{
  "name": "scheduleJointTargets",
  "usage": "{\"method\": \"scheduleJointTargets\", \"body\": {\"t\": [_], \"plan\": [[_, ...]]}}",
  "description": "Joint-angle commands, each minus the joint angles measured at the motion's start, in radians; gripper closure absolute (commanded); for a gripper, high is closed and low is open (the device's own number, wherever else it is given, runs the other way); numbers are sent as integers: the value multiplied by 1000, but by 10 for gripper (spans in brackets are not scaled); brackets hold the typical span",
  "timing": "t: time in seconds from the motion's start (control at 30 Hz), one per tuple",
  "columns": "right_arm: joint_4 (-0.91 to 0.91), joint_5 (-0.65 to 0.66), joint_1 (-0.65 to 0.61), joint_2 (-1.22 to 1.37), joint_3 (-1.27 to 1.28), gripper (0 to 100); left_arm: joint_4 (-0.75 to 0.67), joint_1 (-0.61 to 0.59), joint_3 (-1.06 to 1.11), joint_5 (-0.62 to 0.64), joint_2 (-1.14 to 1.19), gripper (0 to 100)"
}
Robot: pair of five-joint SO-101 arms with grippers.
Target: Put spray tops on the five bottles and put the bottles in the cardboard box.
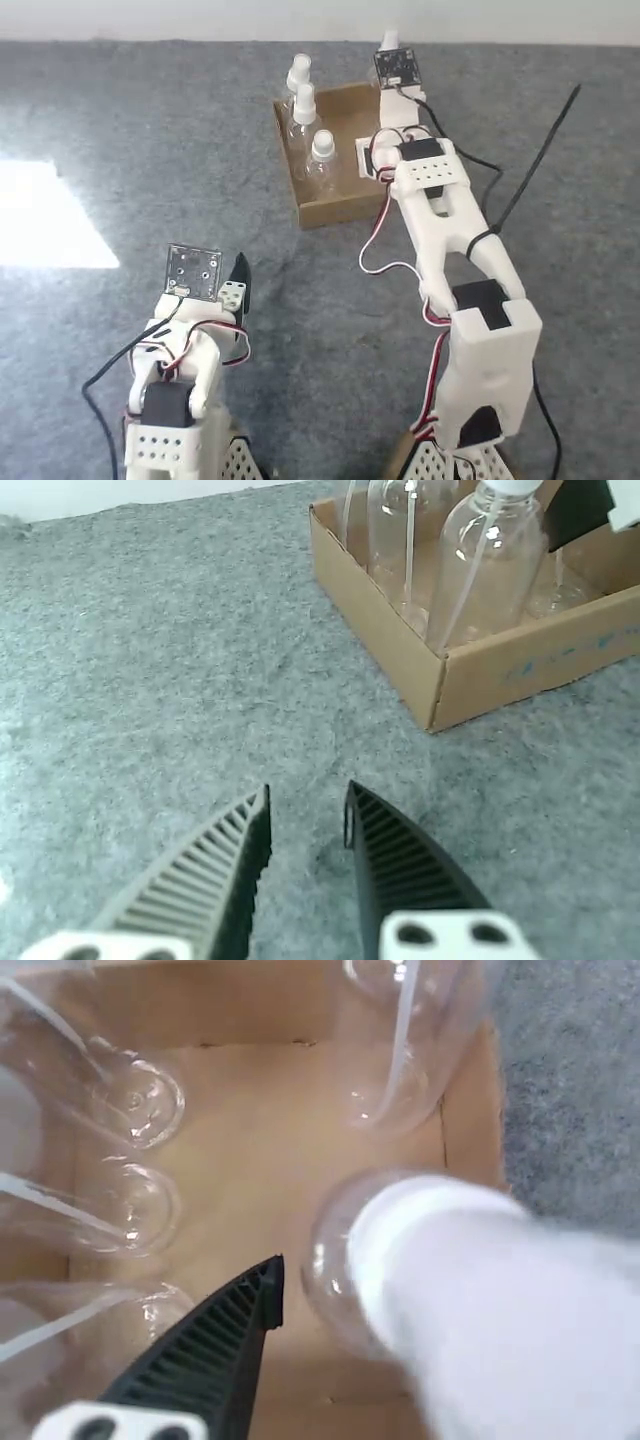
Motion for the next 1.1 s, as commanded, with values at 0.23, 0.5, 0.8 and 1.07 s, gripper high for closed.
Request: {"method": "scheduleJointTargets", "body": {"t": [0.23, 0.5, 0.8, 1.07], "plan": [[94, -11, -24, -108, -38, 673, 5, -5, -13, -3, -12, 889], [150, -12, -16, -173, -35, 673, 5, -5, -13, -3, -12, 889], [239, -11, -22, -243, -35, 769, 5, -5, -13, -3, -12, 889], [384, -12, -22, -326, -35, 802, 5, -5, -13, -3, -12, 889]]}}
